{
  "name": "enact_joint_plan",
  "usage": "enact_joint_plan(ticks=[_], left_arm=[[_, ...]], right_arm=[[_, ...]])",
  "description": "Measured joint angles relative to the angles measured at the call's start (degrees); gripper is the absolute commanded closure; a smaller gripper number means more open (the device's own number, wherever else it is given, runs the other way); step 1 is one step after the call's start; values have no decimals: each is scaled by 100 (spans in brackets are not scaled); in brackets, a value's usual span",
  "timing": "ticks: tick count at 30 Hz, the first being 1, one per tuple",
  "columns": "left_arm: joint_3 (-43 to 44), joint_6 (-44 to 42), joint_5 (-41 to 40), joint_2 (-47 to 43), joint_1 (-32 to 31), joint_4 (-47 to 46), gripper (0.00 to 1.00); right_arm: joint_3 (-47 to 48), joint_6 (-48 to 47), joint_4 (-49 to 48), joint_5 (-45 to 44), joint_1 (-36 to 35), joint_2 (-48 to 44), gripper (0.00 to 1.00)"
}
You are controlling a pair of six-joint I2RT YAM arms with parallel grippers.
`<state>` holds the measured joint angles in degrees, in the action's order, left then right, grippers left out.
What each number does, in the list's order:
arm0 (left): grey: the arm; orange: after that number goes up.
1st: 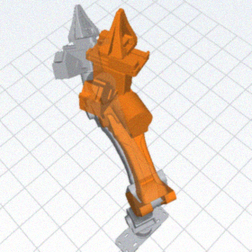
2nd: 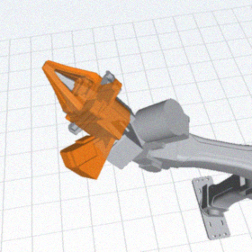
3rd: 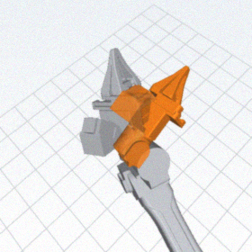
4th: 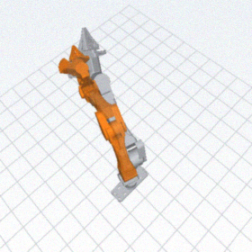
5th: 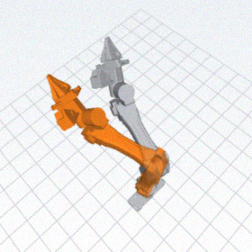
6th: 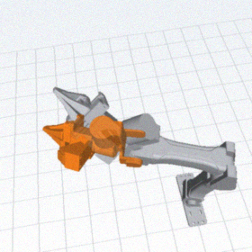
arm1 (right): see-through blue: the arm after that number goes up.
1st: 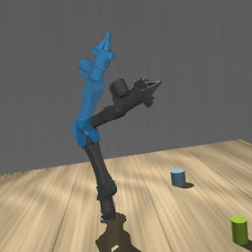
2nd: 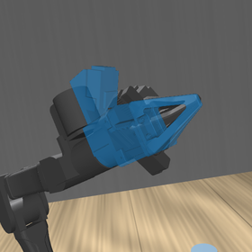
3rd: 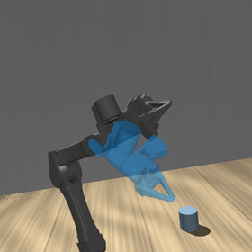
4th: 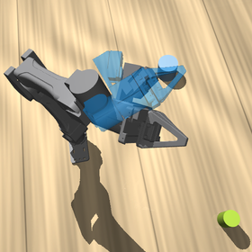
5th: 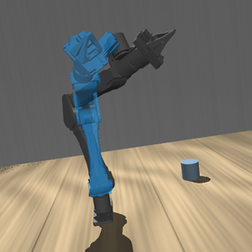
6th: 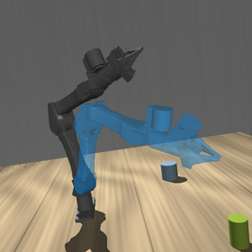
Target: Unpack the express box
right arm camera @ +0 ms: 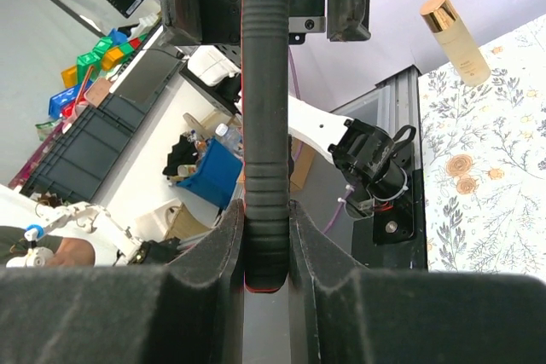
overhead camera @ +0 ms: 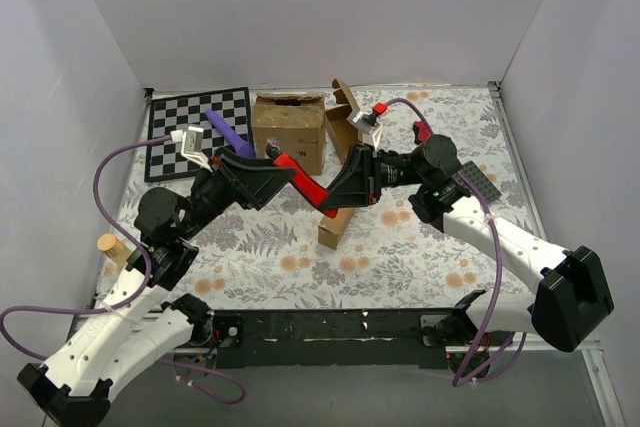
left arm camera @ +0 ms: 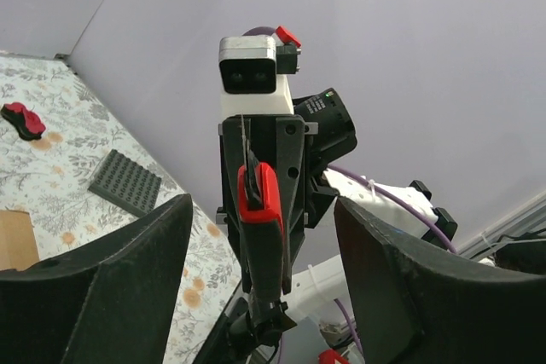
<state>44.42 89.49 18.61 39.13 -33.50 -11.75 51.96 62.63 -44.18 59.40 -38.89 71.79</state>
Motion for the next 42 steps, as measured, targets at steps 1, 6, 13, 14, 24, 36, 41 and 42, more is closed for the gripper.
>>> enact_joint_plan(ticks=[1, 6, 13, 14, 24, 36, 41, 42], left_arm=[[0, -9, 28, 20, 0, -57, 38], [0, 11, 225, 289, 0, -273, 44], [0, 85, 382, 540, 0, -367, 84], [0, 81, 422, 538, -9, -433, 93], [640, 13, 28, 887, 26, 501, 100], [2568, 413, -1480, 2717, -7, 3976, 100], [3563, 986, -2009, 3268, -7, 4972, 100], [3733, 1078, -2083, 3348, -7, 5115, 100]], right_arm=[[0, 20, -26, 24, 0, 11, 99], [0, 72, -81, 140, 0, 68, 99], [0, 68, -17, 227, 0, 85, 99], [0, 48, 63, 221, 2, 92, 99], [1939, -2837, 4345, -1213, -66, 111, 51], [1858, -5001, 6502, -6798, -1488, -951, 7], [1849, -5624, 6507, -7919, -2011, -997, 7], [1834, -5731, 6500, -8059, -2100, -1001, 8]])
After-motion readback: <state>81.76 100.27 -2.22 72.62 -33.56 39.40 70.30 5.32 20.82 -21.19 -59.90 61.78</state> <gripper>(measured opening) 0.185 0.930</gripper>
